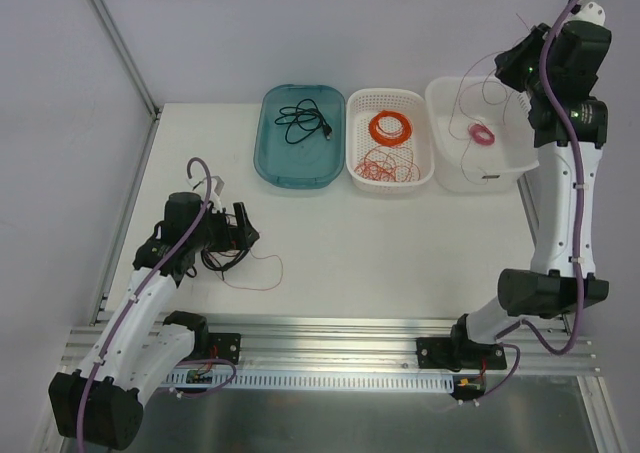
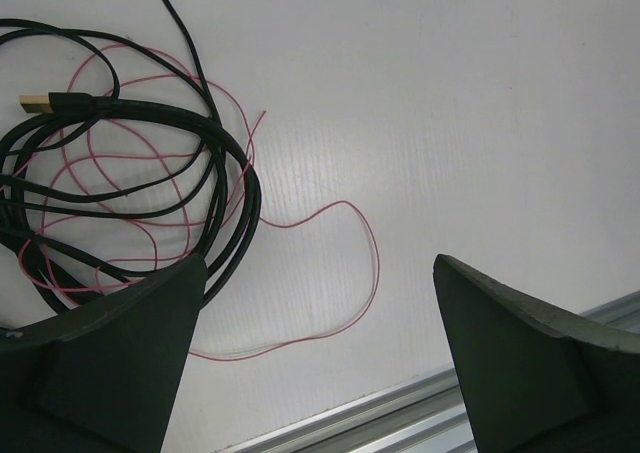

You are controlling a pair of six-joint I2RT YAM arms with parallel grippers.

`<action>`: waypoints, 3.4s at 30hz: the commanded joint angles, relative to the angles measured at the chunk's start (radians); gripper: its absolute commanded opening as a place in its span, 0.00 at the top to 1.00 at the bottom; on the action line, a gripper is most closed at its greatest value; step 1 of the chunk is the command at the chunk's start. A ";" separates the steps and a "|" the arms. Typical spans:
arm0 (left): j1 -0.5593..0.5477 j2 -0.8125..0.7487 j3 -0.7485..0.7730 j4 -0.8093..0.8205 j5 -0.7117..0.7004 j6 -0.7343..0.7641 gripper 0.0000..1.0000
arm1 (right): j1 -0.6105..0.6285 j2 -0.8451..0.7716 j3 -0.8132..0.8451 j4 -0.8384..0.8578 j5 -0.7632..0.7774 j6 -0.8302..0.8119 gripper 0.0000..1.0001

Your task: Untangle the cables

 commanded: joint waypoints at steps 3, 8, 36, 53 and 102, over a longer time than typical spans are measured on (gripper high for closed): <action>0.000 0.016 -0.001 0.033 0.026 0.018 0.01 | -0.065 0.061 0.045 0.158 -0.101 0.019 0.99; 0.000 0.030 -0.001 0.033 0.026 0.019 0.01 | -0.115 0.118 -0.024 0.241 -0.091 0.034 0.99; 0.000 0.029 -0.001 0.033 0.045 0.019 0.01 | -0.169 0.233 -0.365 -0.003 0.017 0.046 0.46; 0.003 0.186 0.013 -0.023 -0.043 -0.106 0.01 | 0.076 -0.455 -0.838 -0.047 -0.029 0.032 0.03; -0.506 0.440 0.220 -0.102 -0.331 -0.425 0.02 | 0.943 -0.180 -1.172 0.184 0.109 0.151 0.33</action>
